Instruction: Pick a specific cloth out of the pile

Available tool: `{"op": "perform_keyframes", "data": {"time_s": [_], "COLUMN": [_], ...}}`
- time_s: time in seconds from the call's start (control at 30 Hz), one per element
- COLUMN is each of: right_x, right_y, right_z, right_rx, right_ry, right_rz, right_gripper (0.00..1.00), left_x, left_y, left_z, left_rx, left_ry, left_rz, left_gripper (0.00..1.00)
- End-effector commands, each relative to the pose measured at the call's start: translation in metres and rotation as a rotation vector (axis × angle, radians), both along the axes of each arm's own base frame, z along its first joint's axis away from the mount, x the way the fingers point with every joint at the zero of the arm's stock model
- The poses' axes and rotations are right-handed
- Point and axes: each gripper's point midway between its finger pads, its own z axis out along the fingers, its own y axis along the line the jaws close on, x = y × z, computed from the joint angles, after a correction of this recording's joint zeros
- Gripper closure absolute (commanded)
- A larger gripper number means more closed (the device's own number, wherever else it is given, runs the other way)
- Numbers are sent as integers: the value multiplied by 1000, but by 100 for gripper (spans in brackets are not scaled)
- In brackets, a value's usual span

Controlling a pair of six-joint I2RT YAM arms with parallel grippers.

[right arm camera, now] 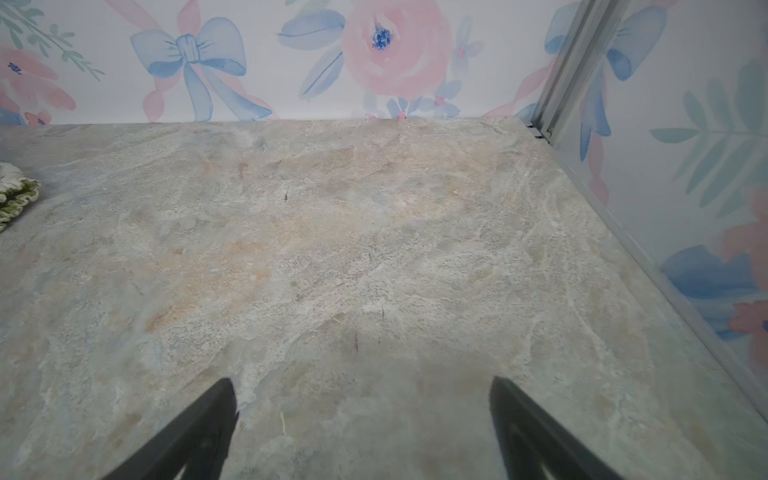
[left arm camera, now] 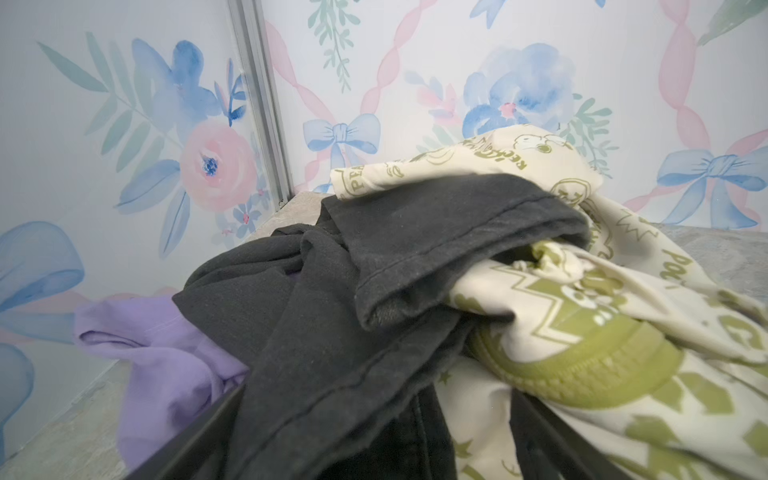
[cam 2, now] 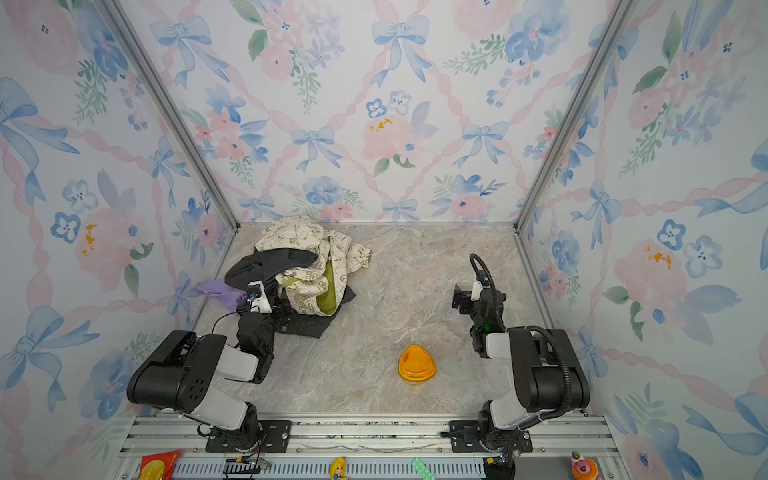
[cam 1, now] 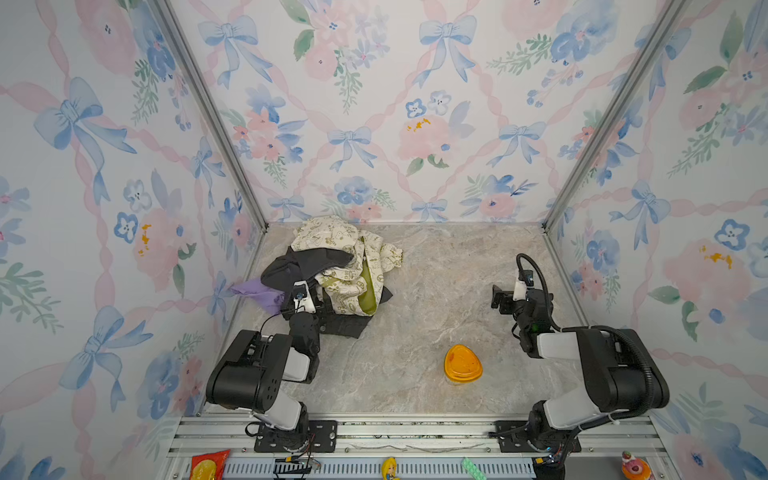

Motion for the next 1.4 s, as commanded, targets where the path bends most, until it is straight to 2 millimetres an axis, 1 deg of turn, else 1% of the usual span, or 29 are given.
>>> {"op": "perform_keyframes", "data": {"time_s": [0.0, 1.23, 1.27, 1.3, 1.37], "right_x": [1, 1, 2, 3, 9], "right_y": [1, 2, 1, 1, 2], "right_z": [4, 4, 7, 10, 22], "right_rx": [-2, -14, -23, -40, -79], "right_ry": [-21, -22, -31, -8, 55], "right_rz": [0, -5, -20, -38, -54], "right_gripper": [3, 3, 3, 3, 3], "left_x": [4, 4, 3, 4, 5], "left_y": [-1, -1, -1, -2, -7], "left_z": [7, 7, 7, 8, 15], "left_rx": [0, 1, 0, 6, 26], "left_ry": [-21, -22, -23, -25, -34], "left_rz": [-11, -9, -9, -12, -32], "left_gripper": [2, 2, 2, 2, 2]}}
